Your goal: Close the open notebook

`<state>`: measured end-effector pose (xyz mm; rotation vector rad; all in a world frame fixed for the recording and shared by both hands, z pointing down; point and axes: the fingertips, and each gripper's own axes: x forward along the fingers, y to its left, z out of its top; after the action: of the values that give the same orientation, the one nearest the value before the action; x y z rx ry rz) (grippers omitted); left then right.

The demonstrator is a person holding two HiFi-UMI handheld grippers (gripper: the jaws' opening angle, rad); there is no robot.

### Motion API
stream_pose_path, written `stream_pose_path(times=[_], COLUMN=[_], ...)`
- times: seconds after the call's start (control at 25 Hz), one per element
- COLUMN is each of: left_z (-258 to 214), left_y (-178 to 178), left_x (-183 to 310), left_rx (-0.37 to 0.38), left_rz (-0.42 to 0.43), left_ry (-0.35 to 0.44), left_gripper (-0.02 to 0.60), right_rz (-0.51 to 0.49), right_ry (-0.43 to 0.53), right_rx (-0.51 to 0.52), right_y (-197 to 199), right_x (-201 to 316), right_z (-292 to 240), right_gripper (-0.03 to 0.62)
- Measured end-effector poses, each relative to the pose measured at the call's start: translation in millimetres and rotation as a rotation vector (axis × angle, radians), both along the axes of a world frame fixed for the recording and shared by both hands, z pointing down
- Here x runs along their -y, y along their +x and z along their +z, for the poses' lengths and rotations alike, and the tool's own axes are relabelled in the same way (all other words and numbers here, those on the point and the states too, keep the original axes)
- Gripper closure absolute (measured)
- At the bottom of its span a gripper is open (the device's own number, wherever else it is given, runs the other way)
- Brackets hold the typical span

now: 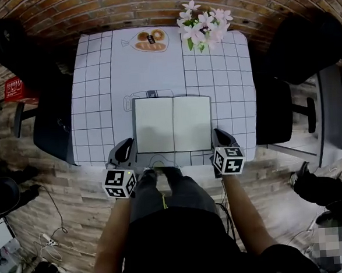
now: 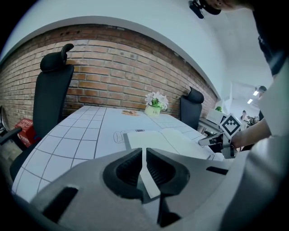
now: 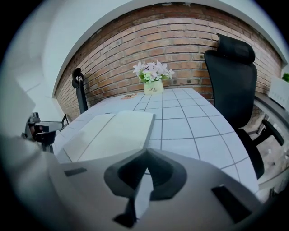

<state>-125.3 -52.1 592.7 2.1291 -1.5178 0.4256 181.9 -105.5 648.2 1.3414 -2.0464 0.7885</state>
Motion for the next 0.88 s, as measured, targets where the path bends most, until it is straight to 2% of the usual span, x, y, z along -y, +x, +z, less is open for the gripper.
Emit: stream_pose_path(times=[0.24,0.28,0.32,0.44,0.68,0.88], left_z=[20.3,24.4,28.6,39.2,58.4,64.6], left_y=[2.7,2.7,2.6,3.0,7.5,8.0], left_x=[0.6,1.0,1.5,3.7,4.8,3.6], left_rx=[0.010,0.014,0.018,0.019,0.014,0.026], left_rz=[-0.029,-0.035,-0.042,-0.065,-0.123,-0.168], left_ry=[-0.075,-0.091,-0.108,-0.152,-0.239,-0.250], left_gripper=[0.549,0.528,0.477,0.464,0.358,0.330], right_rz=[-0.033,-0.039,-0.044,-0.053,-0.056,-0.060], right_ry=[-0.007,-0.004,0.000,0.011,0.024,0.029], right_rx=[-0.030,-0.035,-0.039,-0.045,-0.056,-0.061], right_y=[-1.2,-1.3,-1.4,-1.3,-2.0,-2.9], right_x=[-3.7,-3.7,-3.7,-3.4,-3.6,-4.2], right_z=[7.9,7.8,7.7,7.6,7.5,7.7], right_gripper=[0.580,0.580,0.580,0.580,0.580,0.580])
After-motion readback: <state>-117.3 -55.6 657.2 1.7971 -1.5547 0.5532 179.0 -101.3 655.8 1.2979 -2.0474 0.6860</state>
